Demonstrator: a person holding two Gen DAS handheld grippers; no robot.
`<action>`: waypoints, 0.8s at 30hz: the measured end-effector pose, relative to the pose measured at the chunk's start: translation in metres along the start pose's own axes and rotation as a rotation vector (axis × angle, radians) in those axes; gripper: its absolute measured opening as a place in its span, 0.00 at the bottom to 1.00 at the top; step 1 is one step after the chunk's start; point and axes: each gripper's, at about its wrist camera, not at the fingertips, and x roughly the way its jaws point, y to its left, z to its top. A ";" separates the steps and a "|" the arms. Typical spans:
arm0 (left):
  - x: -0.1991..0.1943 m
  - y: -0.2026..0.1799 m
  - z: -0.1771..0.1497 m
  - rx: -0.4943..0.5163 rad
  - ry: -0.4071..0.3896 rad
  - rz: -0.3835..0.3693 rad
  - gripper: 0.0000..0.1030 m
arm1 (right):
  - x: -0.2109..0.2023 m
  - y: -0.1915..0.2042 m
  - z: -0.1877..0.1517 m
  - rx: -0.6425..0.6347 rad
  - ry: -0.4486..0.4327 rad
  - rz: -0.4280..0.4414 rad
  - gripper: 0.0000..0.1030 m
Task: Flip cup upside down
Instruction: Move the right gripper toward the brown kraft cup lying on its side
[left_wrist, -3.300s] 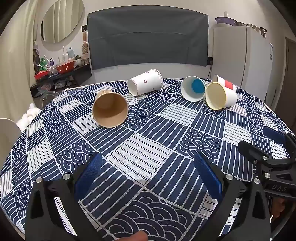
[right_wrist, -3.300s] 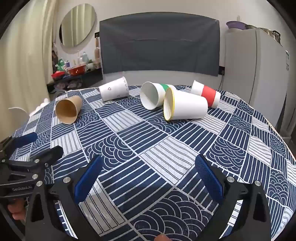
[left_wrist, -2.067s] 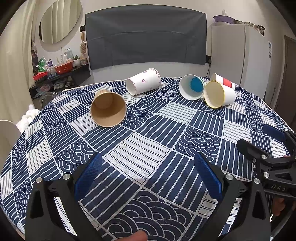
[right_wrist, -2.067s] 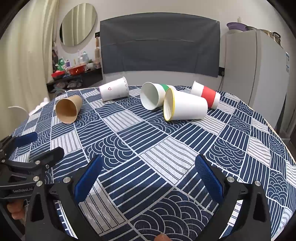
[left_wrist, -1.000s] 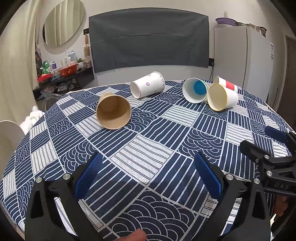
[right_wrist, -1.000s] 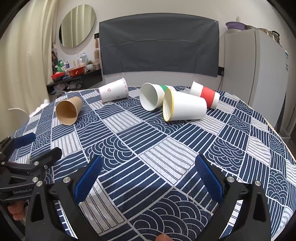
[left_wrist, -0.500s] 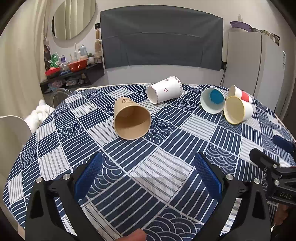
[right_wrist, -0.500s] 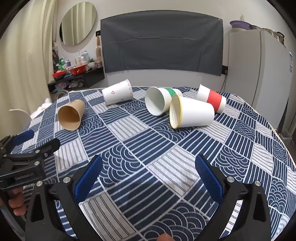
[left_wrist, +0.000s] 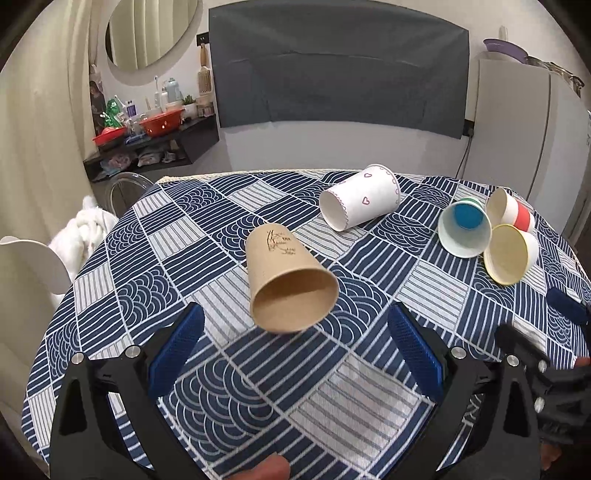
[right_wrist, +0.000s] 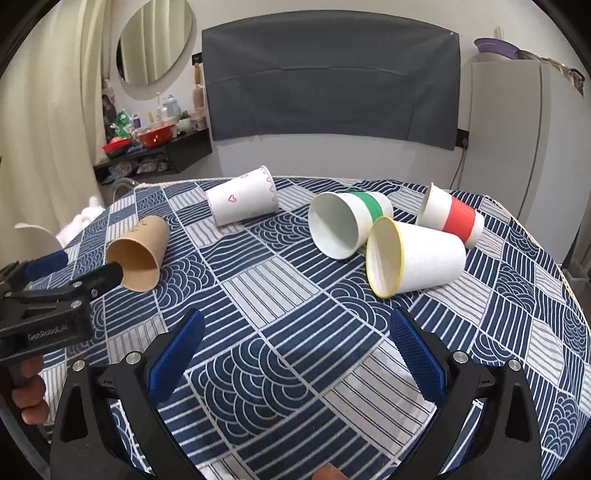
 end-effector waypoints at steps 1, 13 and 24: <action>0.004 0.000 0.004 0.000 0.007 0.008 0.94 | 0.004 0.003 0.002 -0.010 0.009 0.000 0.93; 0.060 0.005 0.024 -0.033 0.157 0.078 0.94 | 0.029 0.009 0.011 -0.040 0.066 0.012 0.93; 0.038 0.003 0.020 -0.053 0.133 0.035 0.63 | 0.023 -0.017 0.003 0.015 0.093 0.022 0.93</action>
